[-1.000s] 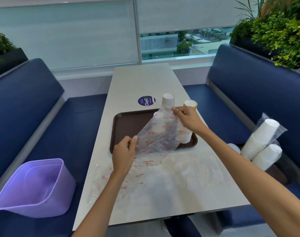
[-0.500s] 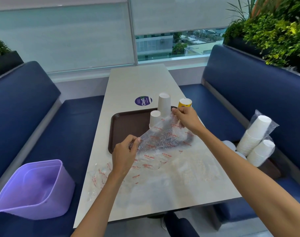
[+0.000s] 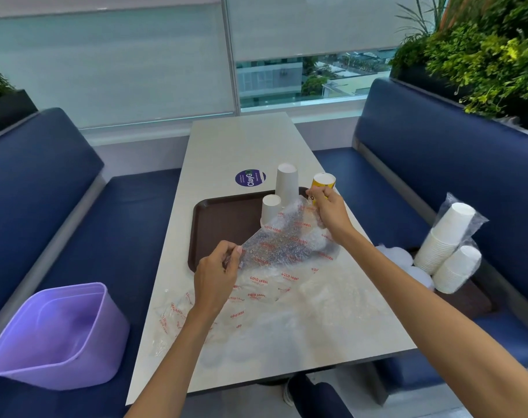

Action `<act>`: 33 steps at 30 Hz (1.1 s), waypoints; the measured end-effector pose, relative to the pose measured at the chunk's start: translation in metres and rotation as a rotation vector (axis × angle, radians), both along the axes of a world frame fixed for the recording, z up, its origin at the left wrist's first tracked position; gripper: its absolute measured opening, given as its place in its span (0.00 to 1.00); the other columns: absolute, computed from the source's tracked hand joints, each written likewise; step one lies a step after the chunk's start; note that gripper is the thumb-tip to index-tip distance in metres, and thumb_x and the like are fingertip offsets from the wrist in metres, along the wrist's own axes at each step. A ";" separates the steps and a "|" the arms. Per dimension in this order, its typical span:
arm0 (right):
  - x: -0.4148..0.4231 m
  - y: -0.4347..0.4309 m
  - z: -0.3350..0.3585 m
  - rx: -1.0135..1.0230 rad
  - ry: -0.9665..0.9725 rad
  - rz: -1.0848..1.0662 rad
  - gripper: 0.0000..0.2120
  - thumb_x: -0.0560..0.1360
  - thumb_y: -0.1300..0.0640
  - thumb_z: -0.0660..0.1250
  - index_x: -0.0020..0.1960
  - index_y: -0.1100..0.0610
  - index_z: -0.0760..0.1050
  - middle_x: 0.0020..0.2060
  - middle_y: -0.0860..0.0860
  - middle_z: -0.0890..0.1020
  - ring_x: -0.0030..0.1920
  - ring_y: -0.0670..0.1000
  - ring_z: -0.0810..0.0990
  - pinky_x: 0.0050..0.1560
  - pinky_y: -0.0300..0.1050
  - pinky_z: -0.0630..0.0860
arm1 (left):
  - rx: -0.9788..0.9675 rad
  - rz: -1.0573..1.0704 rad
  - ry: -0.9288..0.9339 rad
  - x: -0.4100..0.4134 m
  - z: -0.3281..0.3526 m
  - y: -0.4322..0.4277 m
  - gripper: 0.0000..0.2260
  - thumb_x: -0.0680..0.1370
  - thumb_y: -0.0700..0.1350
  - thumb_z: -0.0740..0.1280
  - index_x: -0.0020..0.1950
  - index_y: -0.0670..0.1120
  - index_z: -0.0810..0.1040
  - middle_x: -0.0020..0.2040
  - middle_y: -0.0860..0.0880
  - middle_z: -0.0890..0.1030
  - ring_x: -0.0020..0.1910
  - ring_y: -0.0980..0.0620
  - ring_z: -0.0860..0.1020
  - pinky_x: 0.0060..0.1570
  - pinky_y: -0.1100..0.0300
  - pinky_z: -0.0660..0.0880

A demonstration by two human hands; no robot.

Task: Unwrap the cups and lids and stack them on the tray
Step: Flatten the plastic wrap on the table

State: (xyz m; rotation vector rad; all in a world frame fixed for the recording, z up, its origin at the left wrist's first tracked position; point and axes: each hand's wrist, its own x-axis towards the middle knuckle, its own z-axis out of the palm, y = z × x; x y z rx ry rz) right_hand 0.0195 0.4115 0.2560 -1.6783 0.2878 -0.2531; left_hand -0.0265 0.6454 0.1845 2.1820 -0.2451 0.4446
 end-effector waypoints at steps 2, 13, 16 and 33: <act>-0.002 0.001 0.004 -0.018 0.075 0.088 0.19 0.80 0.45 0.57 0.61 0.58 0.74 0.53 0.50 0.76 0.43 0.47 0.72 0.35 0.37 0.66 | 0.006 -0.005 -0.011 0.001 0.001 0.000 0.04 0.78 0.49 0.63 0.46 0.51 0.75 0.36 0.54 0.78 0.34 0.56 0.77 0.32 0.67 0.73; 0.003 0.000 0.017 0.085 0.196 0.213 0.07 0.75 0.58 0.69 0.51 0.59 0.81 0.54 0.54 0.80 0.50 0.51 0.75 0.42 0.42 0.71 | 0.035 -0.023 -0.016 0.005 0.002 0.003 0.02 0.78 0.47 0.65 0.46 0.52 0.75 0.35 0.59 0.76 0.34 0.58 0.77 0.31 0.68 0.72; 0.008 0.000 0.017 0.147 0.174 0.215 0.01 0.72 0.60 0.71 0.42 0.56 0.80 0.44 0.52 0.82 0.49 0.54 0.78 0.55 0.50 0.76 | 0.033 -0.026 -0.013 0.006 0.004 0.005 0.02 0.78 0.46 0.66 0.46 0.52 0.74 0.36 0.60 0.76 0.35 0.59 0.77 0.32 0.68 0.72; -0.031 0.029 -0.026 0.385 0.262 0.320 0.21 0.74 0.43 0.63 0.58 0.58 0.74 0.50 0.57 0.82 0.47 0.53 0.82 0.48 0.46 0.80 | -0.256 0.164 0.016 0.025 0.020 0.000 0.06 0.81 0.46 0.60 0.48 0.46 0.73 0.39 0.53 0.76 0.38 0.55 0.75 0.34 0.67 0.71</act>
